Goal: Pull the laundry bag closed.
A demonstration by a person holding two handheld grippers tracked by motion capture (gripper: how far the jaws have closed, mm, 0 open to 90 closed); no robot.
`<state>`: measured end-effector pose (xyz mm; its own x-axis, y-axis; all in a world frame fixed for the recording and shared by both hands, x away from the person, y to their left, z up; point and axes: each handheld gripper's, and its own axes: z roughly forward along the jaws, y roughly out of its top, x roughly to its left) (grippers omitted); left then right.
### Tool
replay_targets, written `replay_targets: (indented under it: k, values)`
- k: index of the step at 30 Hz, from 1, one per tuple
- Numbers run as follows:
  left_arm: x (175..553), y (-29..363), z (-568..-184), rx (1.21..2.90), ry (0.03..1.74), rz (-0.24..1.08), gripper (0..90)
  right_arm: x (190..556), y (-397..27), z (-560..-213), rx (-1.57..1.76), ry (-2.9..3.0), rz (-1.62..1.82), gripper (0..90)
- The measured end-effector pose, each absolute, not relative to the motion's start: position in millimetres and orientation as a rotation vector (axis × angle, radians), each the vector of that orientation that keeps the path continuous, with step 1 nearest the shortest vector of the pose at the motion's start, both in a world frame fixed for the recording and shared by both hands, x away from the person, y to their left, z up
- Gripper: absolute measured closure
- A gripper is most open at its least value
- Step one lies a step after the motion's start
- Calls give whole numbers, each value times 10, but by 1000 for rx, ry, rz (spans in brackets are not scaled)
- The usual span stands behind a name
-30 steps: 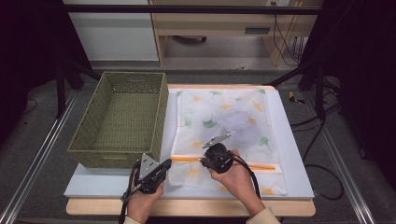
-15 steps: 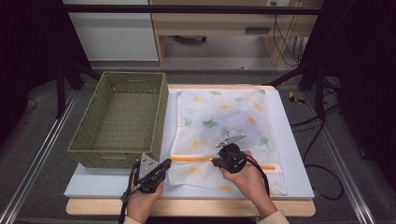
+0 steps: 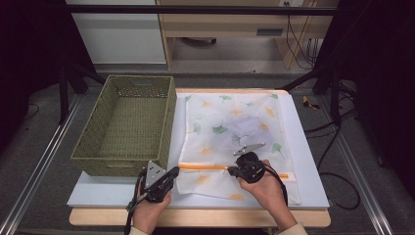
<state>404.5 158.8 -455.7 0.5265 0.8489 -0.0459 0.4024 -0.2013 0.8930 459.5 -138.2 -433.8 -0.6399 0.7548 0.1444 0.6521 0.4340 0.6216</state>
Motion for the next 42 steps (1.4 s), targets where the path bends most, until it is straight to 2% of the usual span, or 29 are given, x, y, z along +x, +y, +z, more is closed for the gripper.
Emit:
replay_targets:
  k: [42]
  values:
    - [4038, 1572, -4556, 1813, 1036, 590, 893, 4523, -1522, -4369, 1297, 2505, 960, 900]
